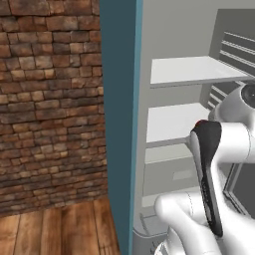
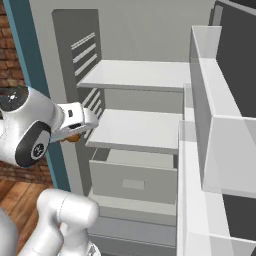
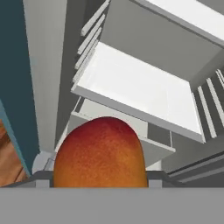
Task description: Open the fridge, remove the mango, avocado, and fish, and place them on any counter.
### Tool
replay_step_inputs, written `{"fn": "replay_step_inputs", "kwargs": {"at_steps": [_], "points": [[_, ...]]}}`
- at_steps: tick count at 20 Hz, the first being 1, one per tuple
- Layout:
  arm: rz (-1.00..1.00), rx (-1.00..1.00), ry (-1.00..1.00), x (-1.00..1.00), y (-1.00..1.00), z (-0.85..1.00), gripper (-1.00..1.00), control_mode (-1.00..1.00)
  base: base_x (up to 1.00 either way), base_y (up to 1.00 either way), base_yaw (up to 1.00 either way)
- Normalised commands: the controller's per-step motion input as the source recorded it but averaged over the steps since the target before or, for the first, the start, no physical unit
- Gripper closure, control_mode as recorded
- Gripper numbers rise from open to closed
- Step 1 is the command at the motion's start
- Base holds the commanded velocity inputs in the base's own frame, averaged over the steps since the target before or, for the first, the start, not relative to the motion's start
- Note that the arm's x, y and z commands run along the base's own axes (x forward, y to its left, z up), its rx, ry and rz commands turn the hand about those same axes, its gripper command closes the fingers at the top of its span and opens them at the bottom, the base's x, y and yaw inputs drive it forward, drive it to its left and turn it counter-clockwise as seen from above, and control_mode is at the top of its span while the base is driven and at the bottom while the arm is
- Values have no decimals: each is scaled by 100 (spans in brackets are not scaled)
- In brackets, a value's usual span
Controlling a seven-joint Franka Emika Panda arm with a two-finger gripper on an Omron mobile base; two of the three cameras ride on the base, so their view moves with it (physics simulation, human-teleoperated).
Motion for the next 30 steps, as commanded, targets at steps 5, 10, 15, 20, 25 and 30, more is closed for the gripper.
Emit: {"fn": "replay_step_inputs", "kwargs": {"at_steps": [5,10,15,20,25,30], "points": [[1,0,-2,-56,30,67,100,-100,0,0,0],[3,-1,3,-3,7,0,100,-100,0,0,0],[0,0,0,0,0,0,100,-100,0,0,0],[0,0,0,0,0,0,100,100,-52,22,41],[0,0,0,0,0,0,100,100,-25,1,100],[0,0,0,0,0,0,100,100,-21,0,100]]}}
